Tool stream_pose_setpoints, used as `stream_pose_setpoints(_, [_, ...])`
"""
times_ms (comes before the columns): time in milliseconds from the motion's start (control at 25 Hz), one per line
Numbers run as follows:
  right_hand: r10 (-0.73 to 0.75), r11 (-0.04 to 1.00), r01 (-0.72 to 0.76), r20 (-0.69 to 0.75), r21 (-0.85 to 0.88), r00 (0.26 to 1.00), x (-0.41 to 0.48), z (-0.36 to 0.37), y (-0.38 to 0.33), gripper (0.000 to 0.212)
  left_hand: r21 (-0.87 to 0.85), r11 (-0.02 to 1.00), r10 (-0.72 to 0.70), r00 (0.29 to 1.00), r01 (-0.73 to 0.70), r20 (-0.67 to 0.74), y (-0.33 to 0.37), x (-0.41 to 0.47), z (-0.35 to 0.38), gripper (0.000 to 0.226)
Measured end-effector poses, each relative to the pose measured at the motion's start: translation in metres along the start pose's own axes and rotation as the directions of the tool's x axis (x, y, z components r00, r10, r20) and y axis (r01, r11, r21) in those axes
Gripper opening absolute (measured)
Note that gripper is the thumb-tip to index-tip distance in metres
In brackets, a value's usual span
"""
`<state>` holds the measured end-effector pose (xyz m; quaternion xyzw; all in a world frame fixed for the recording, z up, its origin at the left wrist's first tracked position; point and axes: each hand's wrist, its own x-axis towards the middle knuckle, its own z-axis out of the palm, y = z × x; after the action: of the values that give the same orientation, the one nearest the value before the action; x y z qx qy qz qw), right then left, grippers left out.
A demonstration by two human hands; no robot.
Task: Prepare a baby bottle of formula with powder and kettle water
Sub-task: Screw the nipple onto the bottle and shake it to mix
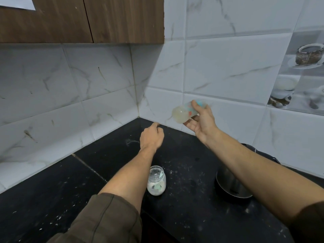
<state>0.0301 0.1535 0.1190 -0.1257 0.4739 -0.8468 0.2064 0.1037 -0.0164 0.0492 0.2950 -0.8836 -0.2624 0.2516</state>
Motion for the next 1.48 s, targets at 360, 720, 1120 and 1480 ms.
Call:
stream_pose_setpoints(360, [-0.053,0.999,0.053,-0.024,0.01,0.998,0.0,0.0,0.002,0.057,0.006,1.0,-0.003,1.0,0.003,-0.001,0.002,0.001,-0.001,0.045])
stream_pose_setpoints(720, [-0.003,0.96,0.07,0.238,-0.272,0.971,-0.013,0.005,-0.003,0.065,0.003,1.0,0.022,0.999,-0.022,0.024,0.006,0.005,-0.002,0.041])
stream_pose_setpoints(1120, [0.012,0.958,0.062,0.255,-0.281,0.967,-0.012,0.007,-0.002,0.067,-0.001,1.0,0.02,1.0,-0.02,0.012,0.006,0.008,-0.005,0.043])
stream_pose_setpoints(1480, [-0.055,0.997,0.057,0.041,-0.044,0.998,-0.005,0.016,-0.004,0.058,0.01,1.0,0.011,1.0,-0.011,-0.001,0.005,0.006,-0.007,0.045])
